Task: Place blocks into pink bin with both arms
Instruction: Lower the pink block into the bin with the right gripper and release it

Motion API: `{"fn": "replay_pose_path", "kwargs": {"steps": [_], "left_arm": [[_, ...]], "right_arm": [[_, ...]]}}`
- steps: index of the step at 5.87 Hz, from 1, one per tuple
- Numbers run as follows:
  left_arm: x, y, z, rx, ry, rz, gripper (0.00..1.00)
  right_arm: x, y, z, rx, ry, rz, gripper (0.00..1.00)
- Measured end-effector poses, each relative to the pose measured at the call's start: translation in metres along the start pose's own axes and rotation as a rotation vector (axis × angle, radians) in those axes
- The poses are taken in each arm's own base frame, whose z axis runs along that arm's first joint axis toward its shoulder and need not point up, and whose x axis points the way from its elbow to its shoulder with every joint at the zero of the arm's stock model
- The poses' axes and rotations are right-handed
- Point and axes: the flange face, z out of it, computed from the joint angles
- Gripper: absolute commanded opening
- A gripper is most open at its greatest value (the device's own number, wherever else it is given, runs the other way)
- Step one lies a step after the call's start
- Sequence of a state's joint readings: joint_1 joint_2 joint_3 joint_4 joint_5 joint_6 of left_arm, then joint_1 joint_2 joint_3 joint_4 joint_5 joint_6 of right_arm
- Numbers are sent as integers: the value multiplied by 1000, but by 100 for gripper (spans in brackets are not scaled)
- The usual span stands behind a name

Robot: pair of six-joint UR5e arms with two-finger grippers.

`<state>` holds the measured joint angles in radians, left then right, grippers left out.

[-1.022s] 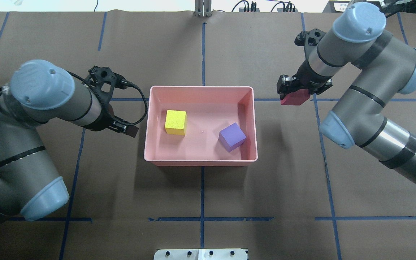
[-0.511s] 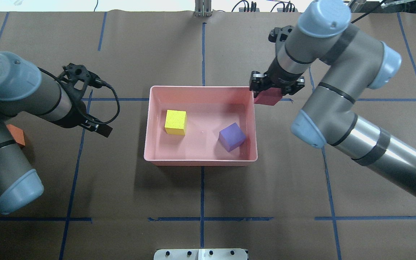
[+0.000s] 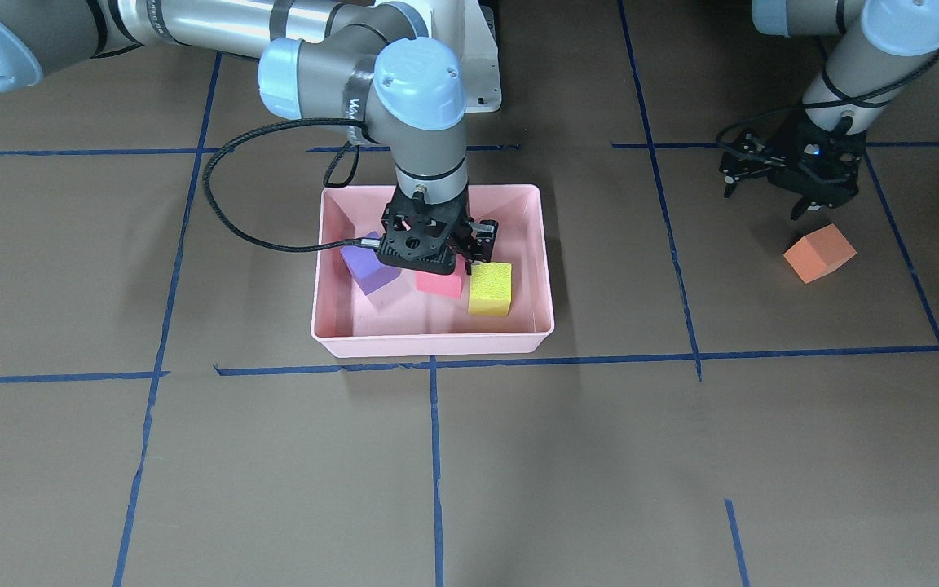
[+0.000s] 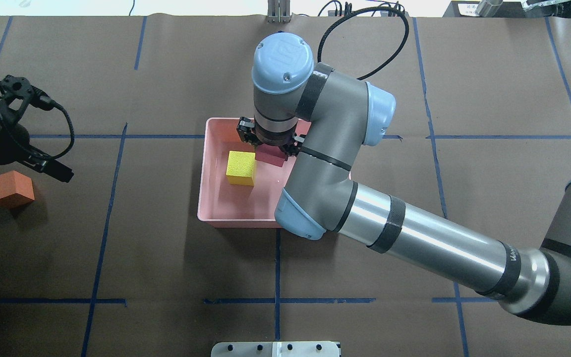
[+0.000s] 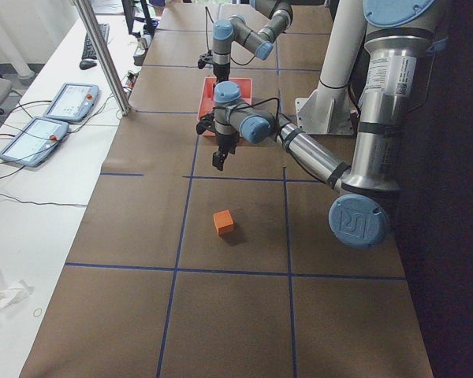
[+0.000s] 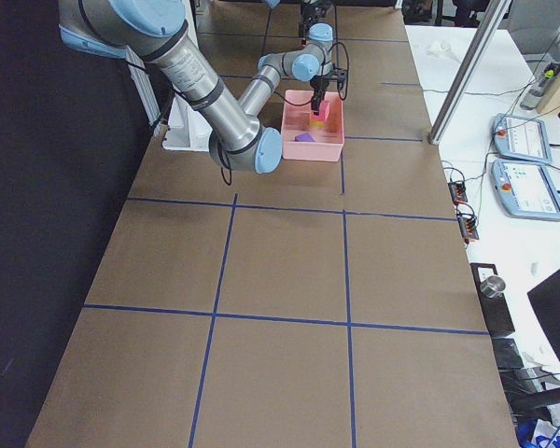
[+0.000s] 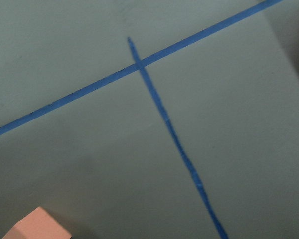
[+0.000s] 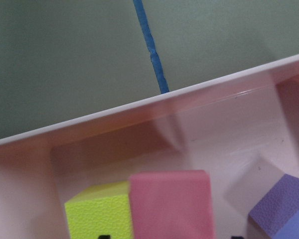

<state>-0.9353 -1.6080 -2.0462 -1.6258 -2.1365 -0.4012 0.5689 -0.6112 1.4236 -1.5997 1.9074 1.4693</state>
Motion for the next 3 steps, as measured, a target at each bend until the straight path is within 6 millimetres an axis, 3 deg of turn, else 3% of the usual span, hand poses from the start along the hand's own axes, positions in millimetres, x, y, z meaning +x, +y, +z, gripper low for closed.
{"fn": "replay_pose_path", "kwargs": {"steps": [2,3], "left_arm": [[-41,44,17,-49,-30,-137,100],[-57,59,23,-43,-39,-313,100]], "right_arm": [[19,-8,-4,13,-5,-30,100],[53,-21,-10,13,-11,-64,100]]}}
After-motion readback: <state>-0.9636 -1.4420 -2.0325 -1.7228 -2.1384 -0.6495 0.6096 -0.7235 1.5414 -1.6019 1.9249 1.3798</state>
